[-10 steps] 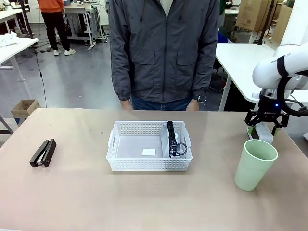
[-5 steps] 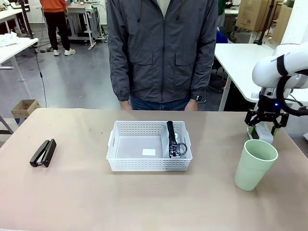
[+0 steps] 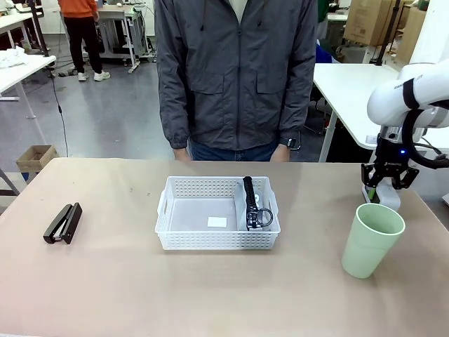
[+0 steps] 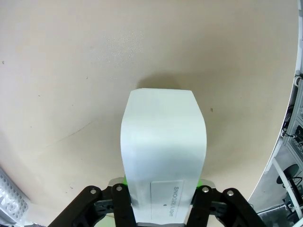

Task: Efficiently arrange items inside the basket to fit them all.
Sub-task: Pick up the Digital clock and place it inside the Organizing basket.

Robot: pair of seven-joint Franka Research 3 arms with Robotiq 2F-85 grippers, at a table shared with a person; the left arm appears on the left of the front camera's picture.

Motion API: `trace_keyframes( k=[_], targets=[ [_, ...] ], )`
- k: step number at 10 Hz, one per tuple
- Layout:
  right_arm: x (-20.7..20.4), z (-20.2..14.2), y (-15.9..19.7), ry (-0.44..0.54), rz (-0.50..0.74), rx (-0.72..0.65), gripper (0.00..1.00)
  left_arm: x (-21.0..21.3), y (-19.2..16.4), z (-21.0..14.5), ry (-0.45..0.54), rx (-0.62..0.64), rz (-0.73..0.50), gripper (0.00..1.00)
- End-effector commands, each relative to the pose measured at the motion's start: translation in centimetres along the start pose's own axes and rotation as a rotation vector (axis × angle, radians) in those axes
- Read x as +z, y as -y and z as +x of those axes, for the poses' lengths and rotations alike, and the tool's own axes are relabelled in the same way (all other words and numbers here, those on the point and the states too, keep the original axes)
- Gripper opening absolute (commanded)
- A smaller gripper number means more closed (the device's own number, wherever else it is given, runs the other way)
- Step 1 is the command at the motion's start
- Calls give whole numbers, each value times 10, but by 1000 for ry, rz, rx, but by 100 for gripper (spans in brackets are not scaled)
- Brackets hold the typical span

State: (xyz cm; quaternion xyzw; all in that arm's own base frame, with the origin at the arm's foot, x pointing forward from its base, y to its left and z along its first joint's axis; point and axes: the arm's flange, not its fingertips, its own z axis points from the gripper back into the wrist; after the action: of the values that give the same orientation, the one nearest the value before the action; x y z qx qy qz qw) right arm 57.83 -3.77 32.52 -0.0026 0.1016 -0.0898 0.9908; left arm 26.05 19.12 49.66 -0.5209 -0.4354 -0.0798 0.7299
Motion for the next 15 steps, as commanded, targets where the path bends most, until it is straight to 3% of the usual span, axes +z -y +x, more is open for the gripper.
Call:
trace_keyframes(
  k=[1,4,6,9,12,14,15],
  targets=[
    [4,5,-5,-15,15,-9,0,-1,1,2,14,-22,-12,100],
    [7,3,-2,-16,43,19,0,-1,1,2,14,-22,-12,100],
    [46,-12,-1,4,71,75,0,-1,1,2,14,-22,-12,100],
    [132,-69,-2,76,14,210,0,-1,1,2,14,-22,-12,100],
    [180,-131,6,214,17,355,0,-1,1,2,14,-22,-12,100],
    [187,-148,11,269,6,349,0,-1,1,2,14,-22,-12,100],
    [185,-146,13,263,42,261,0,-1,1,2,14,-22,-12,100]
  ],
)
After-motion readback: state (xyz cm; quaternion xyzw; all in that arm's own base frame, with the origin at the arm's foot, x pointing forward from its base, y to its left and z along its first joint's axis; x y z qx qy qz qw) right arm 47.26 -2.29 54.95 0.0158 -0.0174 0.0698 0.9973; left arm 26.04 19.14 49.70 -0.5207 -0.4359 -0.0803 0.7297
